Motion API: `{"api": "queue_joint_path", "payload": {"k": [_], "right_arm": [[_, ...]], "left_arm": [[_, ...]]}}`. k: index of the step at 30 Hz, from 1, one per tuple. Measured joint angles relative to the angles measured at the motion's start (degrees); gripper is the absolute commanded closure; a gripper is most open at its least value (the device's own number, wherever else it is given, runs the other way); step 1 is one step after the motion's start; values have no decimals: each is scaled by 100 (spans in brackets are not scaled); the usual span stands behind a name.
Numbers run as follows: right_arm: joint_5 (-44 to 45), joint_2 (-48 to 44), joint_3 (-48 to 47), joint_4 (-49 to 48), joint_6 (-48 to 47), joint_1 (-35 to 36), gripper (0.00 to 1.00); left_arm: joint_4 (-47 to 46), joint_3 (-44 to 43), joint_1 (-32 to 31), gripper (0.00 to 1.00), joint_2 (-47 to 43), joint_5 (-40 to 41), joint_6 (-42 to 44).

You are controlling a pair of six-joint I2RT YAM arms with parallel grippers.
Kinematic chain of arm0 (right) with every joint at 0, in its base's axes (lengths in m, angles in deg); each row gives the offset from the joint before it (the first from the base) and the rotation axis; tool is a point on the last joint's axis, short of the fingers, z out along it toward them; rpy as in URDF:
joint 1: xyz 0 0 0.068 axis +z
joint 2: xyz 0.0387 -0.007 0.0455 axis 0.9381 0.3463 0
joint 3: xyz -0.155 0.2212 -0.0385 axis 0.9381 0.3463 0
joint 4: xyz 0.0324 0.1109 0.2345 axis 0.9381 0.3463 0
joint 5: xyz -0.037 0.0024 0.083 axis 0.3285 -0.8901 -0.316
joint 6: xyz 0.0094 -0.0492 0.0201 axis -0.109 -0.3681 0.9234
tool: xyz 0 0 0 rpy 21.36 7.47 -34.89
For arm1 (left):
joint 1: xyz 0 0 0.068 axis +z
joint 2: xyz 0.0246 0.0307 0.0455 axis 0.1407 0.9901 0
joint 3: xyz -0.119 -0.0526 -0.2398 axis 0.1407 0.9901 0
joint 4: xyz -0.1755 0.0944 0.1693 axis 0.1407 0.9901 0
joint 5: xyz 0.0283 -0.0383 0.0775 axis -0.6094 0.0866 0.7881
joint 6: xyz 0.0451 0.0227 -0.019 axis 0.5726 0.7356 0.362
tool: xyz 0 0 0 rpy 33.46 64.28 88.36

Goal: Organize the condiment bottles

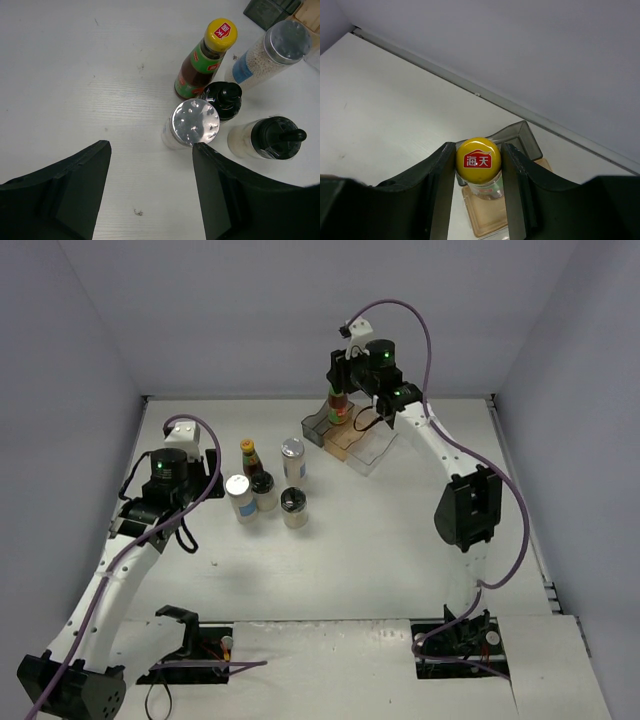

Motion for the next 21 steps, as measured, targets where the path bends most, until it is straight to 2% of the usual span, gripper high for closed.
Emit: {"api": "queue_joint_path", "payload": {"k": [12,21], "right_arm": [[-247,1296,-1226,15,-81,-214,100],[-315,1655,-1716,-46,-81,-247,100]], "left_arm": [[-28,0,0,34,9,-22,0],[-31,0,0,34,22,-31,0]]}}
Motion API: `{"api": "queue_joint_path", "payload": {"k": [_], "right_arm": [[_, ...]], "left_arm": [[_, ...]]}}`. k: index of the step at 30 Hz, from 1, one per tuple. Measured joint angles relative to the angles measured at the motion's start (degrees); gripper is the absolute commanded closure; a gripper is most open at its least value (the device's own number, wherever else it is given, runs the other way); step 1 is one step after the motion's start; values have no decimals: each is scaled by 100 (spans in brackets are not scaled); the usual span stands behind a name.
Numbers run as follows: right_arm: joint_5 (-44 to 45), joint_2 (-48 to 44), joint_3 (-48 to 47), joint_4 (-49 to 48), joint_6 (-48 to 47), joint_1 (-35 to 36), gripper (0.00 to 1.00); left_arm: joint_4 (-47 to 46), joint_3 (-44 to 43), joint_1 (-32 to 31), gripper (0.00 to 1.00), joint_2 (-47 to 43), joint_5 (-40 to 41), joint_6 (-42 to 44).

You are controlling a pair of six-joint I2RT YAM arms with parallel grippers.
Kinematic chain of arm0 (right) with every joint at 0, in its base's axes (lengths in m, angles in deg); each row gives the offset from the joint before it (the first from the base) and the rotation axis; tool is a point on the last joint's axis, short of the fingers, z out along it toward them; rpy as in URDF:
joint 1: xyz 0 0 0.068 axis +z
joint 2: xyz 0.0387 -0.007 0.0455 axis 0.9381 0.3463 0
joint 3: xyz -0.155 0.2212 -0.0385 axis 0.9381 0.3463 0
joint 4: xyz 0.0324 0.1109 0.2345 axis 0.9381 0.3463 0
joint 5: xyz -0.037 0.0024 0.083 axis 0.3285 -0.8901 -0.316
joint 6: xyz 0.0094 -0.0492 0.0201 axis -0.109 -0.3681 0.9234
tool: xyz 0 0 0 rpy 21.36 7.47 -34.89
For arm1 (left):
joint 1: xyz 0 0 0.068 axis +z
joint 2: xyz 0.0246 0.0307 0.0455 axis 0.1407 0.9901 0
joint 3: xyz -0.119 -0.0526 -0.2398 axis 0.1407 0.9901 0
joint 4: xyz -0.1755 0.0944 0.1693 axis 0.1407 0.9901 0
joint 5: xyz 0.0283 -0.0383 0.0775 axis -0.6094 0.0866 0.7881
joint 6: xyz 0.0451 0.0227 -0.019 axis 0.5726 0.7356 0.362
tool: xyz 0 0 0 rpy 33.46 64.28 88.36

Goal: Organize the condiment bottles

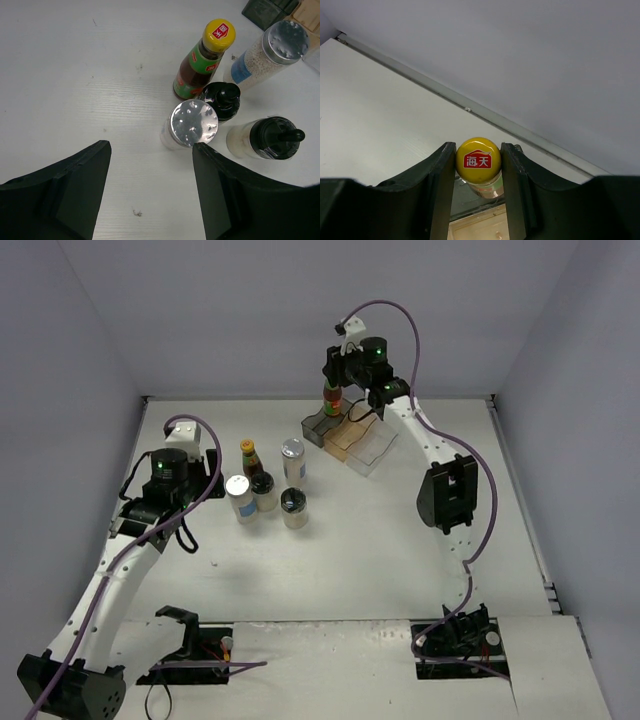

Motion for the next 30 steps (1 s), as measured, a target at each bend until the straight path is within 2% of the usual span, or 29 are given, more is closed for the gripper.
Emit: {"api": "queue_joint_path", "payload": {"k": [26,30], "right_arm": [[-151,645,-81,-518,-4,-234,100],[-151,656,-81,-533,-2,-256,94]], "left_arm": [[0,0,7,34,131,-57,0],[0,0,7,34,136,-59,0]]}}
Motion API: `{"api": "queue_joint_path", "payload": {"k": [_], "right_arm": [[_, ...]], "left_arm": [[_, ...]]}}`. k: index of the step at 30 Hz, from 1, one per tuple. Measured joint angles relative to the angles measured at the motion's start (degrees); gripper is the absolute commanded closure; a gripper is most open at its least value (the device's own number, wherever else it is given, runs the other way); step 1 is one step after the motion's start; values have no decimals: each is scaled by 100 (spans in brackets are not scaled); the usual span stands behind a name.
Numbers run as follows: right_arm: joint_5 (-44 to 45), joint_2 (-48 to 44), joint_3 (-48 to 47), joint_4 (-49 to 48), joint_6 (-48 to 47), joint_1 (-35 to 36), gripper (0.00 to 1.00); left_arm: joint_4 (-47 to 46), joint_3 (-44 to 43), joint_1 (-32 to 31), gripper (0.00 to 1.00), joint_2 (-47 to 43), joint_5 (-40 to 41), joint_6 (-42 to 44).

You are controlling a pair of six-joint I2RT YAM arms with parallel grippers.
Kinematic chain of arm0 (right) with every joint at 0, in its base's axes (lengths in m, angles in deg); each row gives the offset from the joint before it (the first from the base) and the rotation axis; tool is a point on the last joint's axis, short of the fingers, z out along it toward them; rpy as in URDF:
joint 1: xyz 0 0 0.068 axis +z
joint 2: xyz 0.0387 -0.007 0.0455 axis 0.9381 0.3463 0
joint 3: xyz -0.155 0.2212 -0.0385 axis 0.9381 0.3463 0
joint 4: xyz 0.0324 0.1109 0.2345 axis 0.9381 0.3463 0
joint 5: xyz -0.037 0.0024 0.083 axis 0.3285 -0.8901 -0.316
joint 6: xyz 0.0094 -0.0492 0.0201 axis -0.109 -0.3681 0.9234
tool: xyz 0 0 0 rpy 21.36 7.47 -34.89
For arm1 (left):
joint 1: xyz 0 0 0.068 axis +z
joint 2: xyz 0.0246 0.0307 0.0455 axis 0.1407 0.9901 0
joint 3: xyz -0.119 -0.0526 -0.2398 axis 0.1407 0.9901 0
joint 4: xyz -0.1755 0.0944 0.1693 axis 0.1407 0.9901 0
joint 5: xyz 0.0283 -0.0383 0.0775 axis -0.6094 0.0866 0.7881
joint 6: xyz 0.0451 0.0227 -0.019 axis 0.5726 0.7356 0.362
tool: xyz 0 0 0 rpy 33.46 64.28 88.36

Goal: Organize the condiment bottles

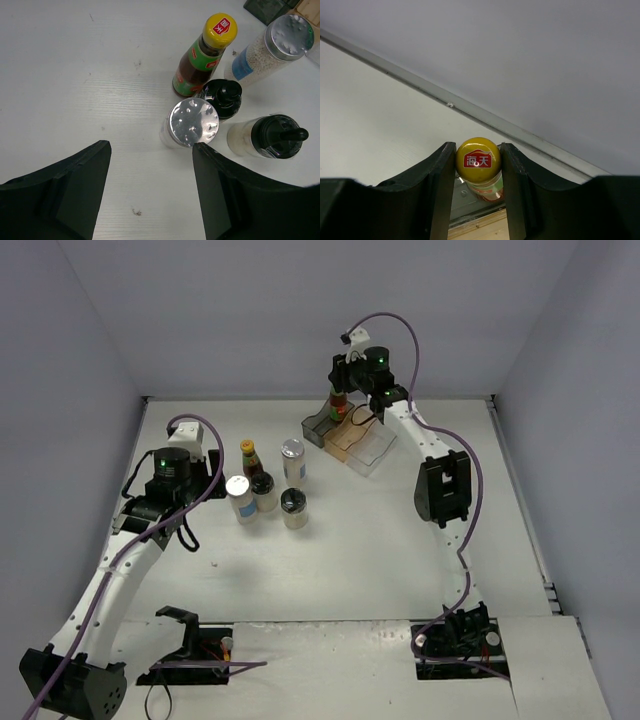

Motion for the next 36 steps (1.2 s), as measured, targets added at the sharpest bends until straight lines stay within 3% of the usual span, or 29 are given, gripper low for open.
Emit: {"api": "queue_joint_path", "payload": {"k": [9,11,16,20,21,25,32,36], "right_arm": [[0,31,262,-391,0,-7,69],[0,24,334,-529,-2,-7,59],[2,-35,470,-658,-63,-9,24],[9,-205,577,-612,-181,-13,12],[9,-295,621,-586,-203,-13,4],[-2,-800,787,-476,-297,-13,0],[-380,-2312,1506,-313,-304,85,1],[-527,-3099,2168,-302,-339,487,4]], "left_arm": [[0,0,2,34,0,-9,0],[0,0,4,34,0,-35,0],[0,0,7,34,0,-55,0],[0,0,7,34,-7,-61,-2],[0,0,7,34,-11,-61,-2],[-2,0,9,34,-52,-63,-2],[-2,4,37,34,-166,-57,-2],[-2,9,72,34,-243,-11,0]]}}
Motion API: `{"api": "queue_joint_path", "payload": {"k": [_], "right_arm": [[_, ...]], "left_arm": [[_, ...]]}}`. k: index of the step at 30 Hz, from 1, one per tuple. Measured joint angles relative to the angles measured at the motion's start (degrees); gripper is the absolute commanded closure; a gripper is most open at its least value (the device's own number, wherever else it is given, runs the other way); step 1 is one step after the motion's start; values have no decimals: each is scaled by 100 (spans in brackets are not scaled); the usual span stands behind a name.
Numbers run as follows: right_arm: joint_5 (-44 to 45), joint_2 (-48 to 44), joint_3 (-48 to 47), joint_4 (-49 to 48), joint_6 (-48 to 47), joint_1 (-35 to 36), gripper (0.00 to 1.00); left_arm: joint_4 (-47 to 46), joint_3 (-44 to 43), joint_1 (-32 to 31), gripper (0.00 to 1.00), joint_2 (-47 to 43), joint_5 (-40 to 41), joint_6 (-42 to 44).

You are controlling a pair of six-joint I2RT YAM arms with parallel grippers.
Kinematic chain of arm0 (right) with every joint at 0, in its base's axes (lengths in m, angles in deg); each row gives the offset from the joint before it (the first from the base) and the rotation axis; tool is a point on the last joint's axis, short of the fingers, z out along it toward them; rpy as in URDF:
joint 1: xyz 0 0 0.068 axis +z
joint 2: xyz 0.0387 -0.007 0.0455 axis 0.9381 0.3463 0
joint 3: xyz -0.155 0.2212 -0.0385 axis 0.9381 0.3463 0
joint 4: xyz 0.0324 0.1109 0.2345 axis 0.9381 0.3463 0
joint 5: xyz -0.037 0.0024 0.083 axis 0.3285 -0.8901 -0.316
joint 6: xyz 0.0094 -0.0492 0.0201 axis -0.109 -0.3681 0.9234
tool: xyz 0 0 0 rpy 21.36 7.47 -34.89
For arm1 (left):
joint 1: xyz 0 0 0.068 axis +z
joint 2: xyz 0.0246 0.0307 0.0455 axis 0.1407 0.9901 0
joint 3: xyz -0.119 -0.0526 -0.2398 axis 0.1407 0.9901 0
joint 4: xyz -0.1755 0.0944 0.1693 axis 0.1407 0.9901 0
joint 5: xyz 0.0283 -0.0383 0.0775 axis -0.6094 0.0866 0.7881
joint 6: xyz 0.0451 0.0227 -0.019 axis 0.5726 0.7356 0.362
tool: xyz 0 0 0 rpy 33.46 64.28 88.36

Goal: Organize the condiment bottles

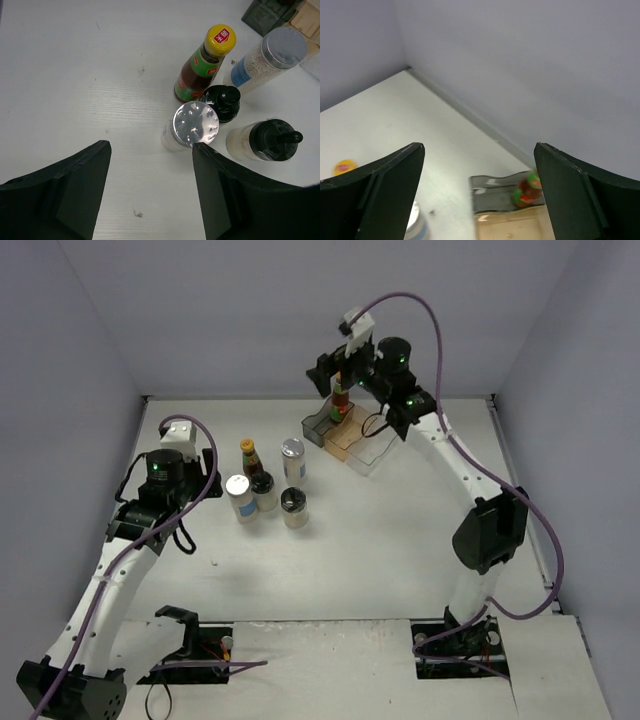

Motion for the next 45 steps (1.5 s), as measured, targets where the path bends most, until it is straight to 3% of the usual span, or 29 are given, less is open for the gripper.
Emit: {"api": "queue_joint_path", "payload": {"k": [7,12,24,29,32,33,36,42,45], "right_arm": [[-208,-214,1137,-48,46,1191,0],[-284,225,1252,-107,122,1711,0],[-249,1508,780,-369,260,2050,0],[-173,1810,590,-468,315,2052,6],[-153,1943,470,-568,354,2050,20],[-151,1991,431,-605,363,2050,31],[-131,2081,343,-667,404,2050,47],[-55,2199,142,-632,431,2050,97],[15,2275,-9,-544,407,2050,100]], "left_arm": [[-2,2,31,34,-94,114,0],[-44,48,31,34,-177,166,0],[-66,79,74,34,-216,190,-2],[-79,79,74,34,-221,188,-2],[-81,79,74,34,-221,188,-2],[-83,79,74,34,-221,186,0],[-81,79,79,34,-221,188,-2],[-83,79,85,34,-221,188,-2],[-81,79,92,34,-221,186,-2]]}}
